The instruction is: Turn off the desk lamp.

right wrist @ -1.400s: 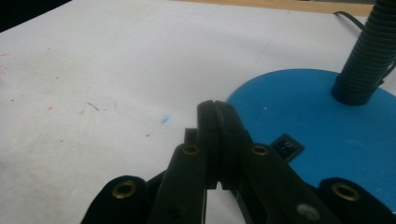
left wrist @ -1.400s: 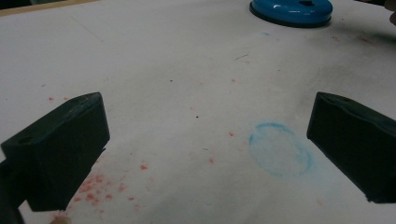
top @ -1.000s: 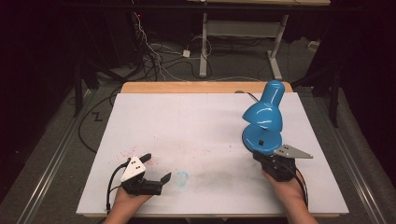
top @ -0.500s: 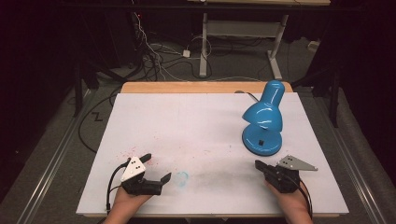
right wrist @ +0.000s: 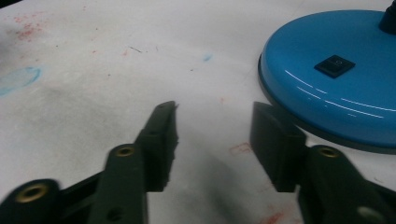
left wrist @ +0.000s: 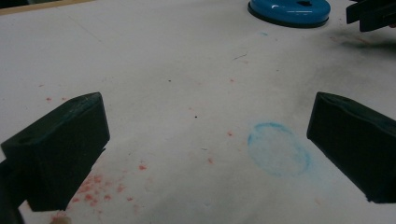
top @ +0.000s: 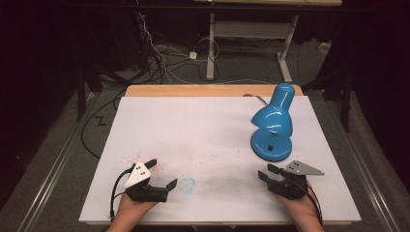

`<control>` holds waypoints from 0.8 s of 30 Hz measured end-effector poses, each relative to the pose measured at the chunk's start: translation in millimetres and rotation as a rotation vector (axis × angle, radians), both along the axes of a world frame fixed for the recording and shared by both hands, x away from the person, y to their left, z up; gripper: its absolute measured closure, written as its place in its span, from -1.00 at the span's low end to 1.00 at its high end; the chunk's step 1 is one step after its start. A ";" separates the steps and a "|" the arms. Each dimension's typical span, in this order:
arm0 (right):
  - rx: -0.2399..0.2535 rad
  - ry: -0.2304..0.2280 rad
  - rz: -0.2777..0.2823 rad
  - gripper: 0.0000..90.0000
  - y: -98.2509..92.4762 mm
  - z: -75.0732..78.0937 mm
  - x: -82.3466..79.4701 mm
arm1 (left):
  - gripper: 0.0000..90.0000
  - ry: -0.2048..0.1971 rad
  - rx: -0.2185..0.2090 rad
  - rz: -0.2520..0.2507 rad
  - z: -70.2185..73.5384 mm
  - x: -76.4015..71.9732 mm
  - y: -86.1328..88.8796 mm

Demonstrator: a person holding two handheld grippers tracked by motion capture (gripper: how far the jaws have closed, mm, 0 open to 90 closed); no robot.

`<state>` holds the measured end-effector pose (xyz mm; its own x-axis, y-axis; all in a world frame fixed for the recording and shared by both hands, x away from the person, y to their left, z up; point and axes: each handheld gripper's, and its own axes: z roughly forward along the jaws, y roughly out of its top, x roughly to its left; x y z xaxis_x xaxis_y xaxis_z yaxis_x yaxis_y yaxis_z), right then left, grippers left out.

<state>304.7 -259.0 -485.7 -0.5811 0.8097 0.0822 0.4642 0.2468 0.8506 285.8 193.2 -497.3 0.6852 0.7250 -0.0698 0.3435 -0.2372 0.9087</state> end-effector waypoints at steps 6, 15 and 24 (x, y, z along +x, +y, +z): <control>0.015 -0.055 0.004 -0.56 -3.0 1.5 -2.5 | -1.00 -0.004 -0.001 -0.001 0.1 -0.2 0.4; 0.062 -0.124 0.038 -1.00 -10.4 7.2 -11.3 | -1.00 -0.007 -0.003 0.002 0.0 -0.8 0.7; 0.013 -0.127 0.056 -1.00 -1.8 8.4 -11.3 | -1.00 -0.004 0.003 0.005 0.0 -0.2 0.1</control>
